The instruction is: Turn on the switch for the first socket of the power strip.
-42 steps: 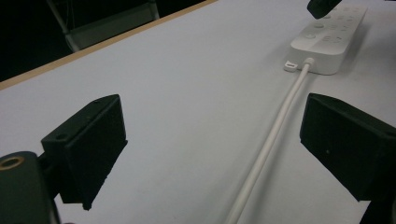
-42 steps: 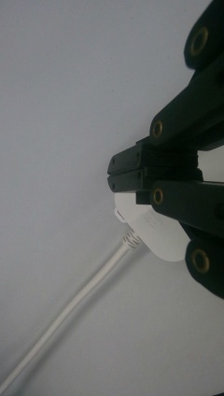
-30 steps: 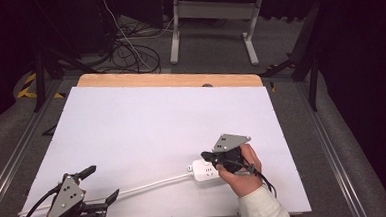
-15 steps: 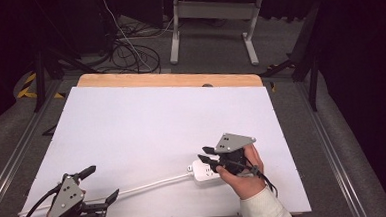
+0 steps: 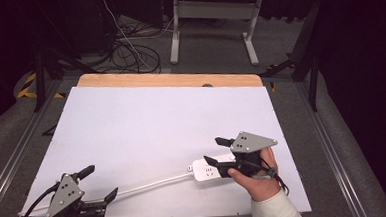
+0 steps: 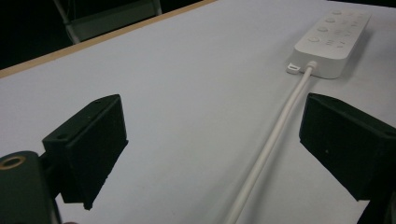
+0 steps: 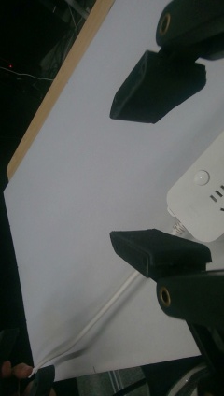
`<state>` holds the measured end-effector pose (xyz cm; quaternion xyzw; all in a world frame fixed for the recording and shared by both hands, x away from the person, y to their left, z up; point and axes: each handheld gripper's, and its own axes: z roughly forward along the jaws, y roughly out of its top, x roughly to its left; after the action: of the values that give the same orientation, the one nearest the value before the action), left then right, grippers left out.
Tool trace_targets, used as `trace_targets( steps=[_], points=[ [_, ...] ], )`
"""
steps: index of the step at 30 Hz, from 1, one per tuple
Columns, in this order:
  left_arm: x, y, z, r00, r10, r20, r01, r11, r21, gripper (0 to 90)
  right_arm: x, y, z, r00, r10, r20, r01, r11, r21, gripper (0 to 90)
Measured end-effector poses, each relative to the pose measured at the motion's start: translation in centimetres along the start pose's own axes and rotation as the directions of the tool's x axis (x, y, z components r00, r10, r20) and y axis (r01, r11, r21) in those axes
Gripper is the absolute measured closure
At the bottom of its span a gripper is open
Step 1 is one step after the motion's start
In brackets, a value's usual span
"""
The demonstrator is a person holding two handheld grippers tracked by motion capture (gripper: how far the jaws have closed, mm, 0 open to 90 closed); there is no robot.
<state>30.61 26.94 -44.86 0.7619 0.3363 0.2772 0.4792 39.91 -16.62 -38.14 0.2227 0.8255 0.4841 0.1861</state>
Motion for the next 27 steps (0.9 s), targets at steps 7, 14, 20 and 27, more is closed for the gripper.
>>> trace_targets(
  steps=[7, 14, 20, 27],
  points=[
    [0.1, 0.0, -0.2, 0.9999, -0.002, 0.014, 0.002, 1.0000, -0.002, 8.5, -0.6, -1.4, -1.7, 0.9991, 0.041, 0.002, -0.041, 0.998, -0.044, 22.6],
    [0.1, 0.1, -0.3, 0.9998, -0.007, 0.016, 0.007, 0.9999, -0.010, 8.6, -1.5, -3.3, -3.1, 0.9973, 0.073, 0.009, -0.072, 0.996, -0.056, 18.6],
    [-0.2, 0.1, -0.5, 0.9991, 0.027, 0.032, -0.026, 0.9992, -0.029, 8.5, -1.9, -4.5, -3.5, 0.9959, 0.091, 0.008, -0.090, 0.995, -0.051, 17.3],
    [-0.1, 0.1, -0.6, 0.9983, 0.004, 0.058, -0.002, 0.9995, -0.033, 8.5, -2.3, -6.0, -3.7, 0.9928, 0.120, 0.000, -0.119, 0.990, -0.075, 15.0]
  ],
)
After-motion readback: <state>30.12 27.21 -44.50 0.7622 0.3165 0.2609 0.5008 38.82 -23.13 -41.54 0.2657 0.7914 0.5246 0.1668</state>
